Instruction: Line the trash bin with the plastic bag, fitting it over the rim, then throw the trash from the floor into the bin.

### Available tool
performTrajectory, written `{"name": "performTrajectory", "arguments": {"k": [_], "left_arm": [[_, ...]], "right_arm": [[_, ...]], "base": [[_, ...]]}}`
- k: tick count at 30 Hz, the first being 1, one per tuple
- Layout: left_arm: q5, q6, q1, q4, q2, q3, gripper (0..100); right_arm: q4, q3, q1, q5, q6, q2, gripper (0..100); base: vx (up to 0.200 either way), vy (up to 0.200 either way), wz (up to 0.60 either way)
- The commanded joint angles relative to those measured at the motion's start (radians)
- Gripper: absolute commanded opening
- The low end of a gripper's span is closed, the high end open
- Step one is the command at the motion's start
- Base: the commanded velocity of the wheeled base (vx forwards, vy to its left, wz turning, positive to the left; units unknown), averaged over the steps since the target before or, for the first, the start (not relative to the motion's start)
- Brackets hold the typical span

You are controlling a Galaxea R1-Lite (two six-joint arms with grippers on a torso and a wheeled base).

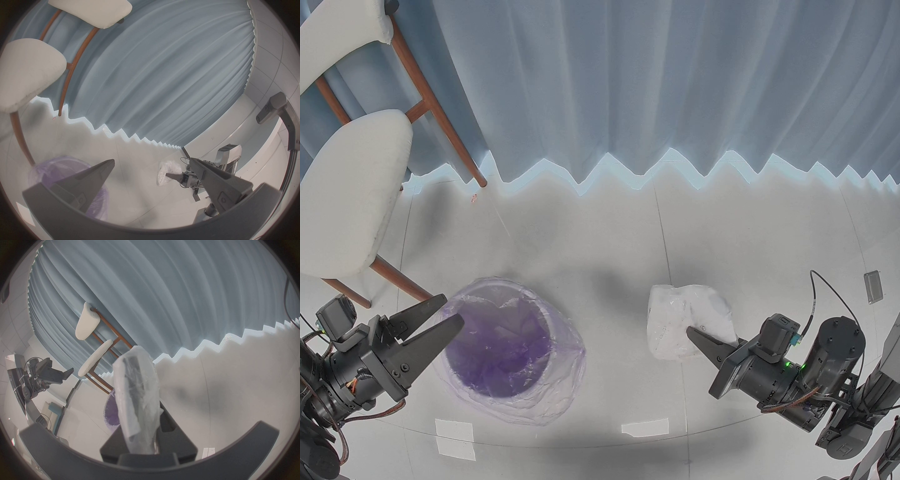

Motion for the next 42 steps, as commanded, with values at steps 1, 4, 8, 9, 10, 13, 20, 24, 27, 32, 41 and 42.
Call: {"name": "performTrajectory", "arguments": {"k": [1,4,8,9,10,13,20,24,27,32,41,42], "left_arm": [[0.000,0.008,-0.018,0.000,-0.002,0.002,100],[0.001,0.028,-0.019,0.000,-0.002,0.007,100],[0.001,0.036,-0.021,0.000,-0.005,0.010,100],[0.001,0.036,-0.021,0.000,-0.005,0.010,100],[0.003,0.057,-0.019,0.000,-0.008,0.008,100],[0.003,0.077,-0.019,0.002,-0.006,0.010,100],[-0.008,0.105,-0.025,-0.001,-0.012,0.014,100],[-0.009,0.111,-0.044,-0.007,-0.012,0.014,100],[-0.011,0.113,-0.053,-0.007,-0.018,0.016,100],[-0.012,0.110,-0.065,0.002,-0.040,0.016,100],[-0.011,0.110,-0.071,0.002,-0.038,0.016,100],[-0.011,0.110,-0.071,0.002,-0.038,0.016,100]], "right_arm": [[-0.017,0.000,0.004,-0.001,0.000,0.029,0],[-0.017,0.000,0.010,-0.001,0.000,0.041,0],[-0.017,-0.002,0.039,-0.001,0.005,0.043,0],[-0.017,-0.002,0.039,-0.001,0.005,0.043,0],[-0.017,-0.005,0.059,-0.001,0.008,0.047,0],[-0.017,-0.011,0.074,-0.001,0.014,0.061,0],[-0.017,-0.155,0.137,0.001,0.025,0.227,0],[-0.017,-0.263,0.139,0.002,0.059,0.339,0],[-0.017,-0.299,0.137,0.001,0.055,0.391,0],[-0.017,-0.333,0.130,0.002,0.057,0.458,0],[-0.017,-0.401,0.111,-0.001,0.051,0.551,0],[-0.017,-0.401,0.111,-0.001,0.051,0.551,0]], "base": [[0.000,0.200,0.00],[0.000,0.200,0.00],[0.000,0.200,0.00],[0.000,0.200,0.00],[0.000,0.200,0.00],[0.000,0.200,0.00],[0.000,0.200,0.00],[0.000,0.000,0.00],[0.000,0.000,0.00],[0.000,0.000,0.00],[0.000,0.000,0.00],[0.000,0.000,0.00]]}}
